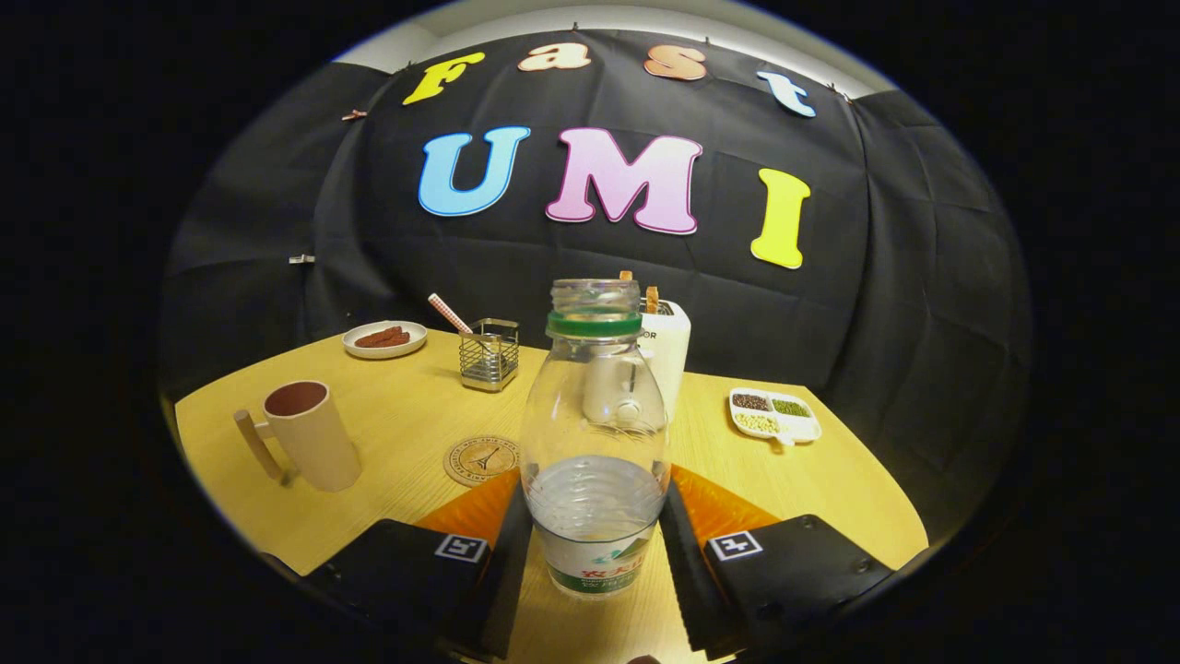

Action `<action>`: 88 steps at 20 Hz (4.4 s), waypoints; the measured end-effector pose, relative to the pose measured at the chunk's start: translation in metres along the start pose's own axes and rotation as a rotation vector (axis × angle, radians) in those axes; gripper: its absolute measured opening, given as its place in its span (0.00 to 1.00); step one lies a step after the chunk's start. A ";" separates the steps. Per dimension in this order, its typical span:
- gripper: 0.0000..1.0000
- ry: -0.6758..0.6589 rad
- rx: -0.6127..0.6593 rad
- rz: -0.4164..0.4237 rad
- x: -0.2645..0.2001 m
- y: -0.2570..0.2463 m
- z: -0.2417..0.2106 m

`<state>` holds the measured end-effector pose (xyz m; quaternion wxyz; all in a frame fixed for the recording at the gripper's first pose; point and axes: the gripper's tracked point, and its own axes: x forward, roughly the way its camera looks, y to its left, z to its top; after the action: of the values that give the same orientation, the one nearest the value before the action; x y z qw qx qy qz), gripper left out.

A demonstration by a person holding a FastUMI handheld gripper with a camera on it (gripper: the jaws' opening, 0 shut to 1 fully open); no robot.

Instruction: Take the bottle from table, then pour the juice into the cup, finally place the bottle on the coaster

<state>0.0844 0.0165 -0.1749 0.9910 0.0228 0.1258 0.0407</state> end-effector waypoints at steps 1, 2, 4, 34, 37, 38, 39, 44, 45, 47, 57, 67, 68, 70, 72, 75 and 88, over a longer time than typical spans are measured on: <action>0.71 0.001 -0.015 0.008 -0.002 0.002 0.005; 0.71 -0.004 -0.036 0.013 0.001 0.003 0.011; 0.71 -0.017 -0.086 0.030 0.001 0.008 0.028; 0.71 -0.021 -0.870 0.065 0.023 0.114 0.085; 0.71 -0.029 -0.952 0.078 0.028 0.124 0.081; 0.71 -0.032 -0.978 0.085 0.030 0.129 0.079; 0.71 -0.033 -0.999 0.095 0.032 0.133 0.076; 0.71 -0.036 -1.108 0.140 0.041 0.146 0.065; 0.71 -0.038 -1.133 0.144 0.042 0.148 0.062; 0.71 -0.039 -1.180 0.147 0.043 0.149 0.057; 0.71 0.003 -1.339 0.154 0.055 0.153 0.038; 0.70 -0.040 -1.541 0.199 0.059 0.166 0.028; 0.71 -0.042 -1.559 0.201 0.060 0.163 0.028; 0.71 -0.042 -1.587 0.213 0.064 0.166 0.028; 0.71 -0.047 -1.608 0.215 0.063 0.166 0.030; 0.71 -0.055 -1.637 0.221 0.064 0.167 0.030; 0.71 -0.098 -1.757 0.242 0.069 0.168 0.042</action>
<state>0.1487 0.1878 -0.1415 0.6437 -0.7311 0.0033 0.2260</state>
